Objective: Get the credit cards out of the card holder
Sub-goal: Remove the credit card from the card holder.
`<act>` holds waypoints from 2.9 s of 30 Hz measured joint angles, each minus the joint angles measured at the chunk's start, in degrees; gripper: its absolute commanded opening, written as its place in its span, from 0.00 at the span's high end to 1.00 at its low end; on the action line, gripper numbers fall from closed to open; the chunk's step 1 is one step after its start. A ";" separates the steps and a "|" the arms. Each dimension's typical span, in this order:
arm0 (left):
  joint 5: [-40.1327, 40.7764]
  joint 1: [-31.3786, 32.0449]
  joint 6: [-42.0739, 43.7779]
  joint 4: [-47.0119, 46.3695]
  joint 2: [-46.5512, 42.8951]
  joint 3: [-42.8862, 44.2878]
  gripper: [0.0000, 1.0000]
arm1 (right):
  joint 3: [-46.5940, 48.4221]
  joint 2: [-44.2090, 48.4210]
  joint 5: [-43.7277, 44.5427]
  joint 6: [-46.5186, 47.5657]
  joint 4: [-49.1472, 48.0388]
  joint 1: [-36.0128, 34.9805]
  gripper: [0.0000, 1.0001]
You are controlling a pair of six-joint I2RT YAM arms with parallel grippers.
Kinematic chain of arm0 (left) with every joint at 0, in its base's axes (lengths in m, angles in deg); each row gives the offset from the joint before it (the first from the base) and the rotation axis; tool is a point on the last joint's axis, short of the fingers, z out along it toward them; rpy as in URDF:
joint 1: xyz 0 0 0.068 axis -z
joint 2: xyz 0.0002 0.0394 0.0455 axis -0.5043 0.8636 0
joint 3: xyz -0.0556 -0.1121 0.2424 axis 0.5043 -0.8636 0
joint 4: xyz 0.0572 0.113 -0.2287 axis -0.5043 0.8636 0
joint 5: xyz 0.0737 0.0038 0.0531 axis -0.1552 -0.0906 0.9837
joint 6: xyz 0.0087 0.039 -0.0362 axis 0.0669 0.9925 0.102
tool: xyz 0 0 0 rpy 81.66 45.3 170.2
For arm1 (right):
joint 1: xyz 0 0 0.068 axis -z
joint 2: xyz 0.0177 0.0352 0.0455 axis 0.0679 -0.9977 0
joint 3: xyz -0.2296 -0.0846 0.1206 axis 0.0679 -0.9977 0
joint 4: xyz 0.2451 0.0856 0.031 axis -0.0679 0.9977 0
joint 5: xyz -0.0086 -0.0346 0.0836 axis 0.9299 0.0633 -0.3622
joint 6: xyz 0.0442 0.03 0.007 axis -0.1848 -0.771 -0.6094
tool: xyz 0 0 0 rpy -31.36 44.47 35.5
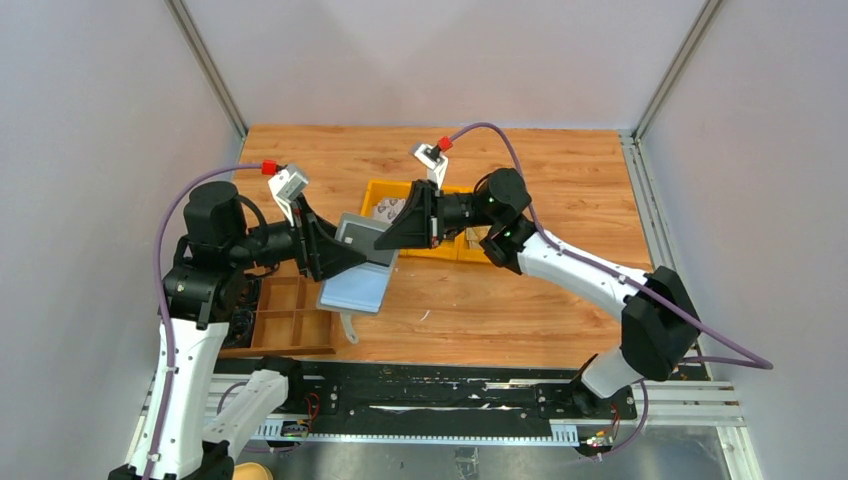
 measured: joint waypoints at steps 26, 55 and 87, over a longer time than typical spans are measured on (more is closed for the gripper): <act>-8.02 0.28 19.32 12.83 6.14 -0.90 0.74 | 44.04 -10.19 -2.14 62.29 94.49 -4.20 1.00; -11.26 0.74 18.91 13.70 6.19 2.34 0.30 | 12.07 2.84 -7.06 24.48 38.18 2.03 1.00; -11.89 0.83 18.91 13.68 8.15 -1.79 0.34 | 41.68 -7.41 -6.01 65.57 94.27 -1.33 1.00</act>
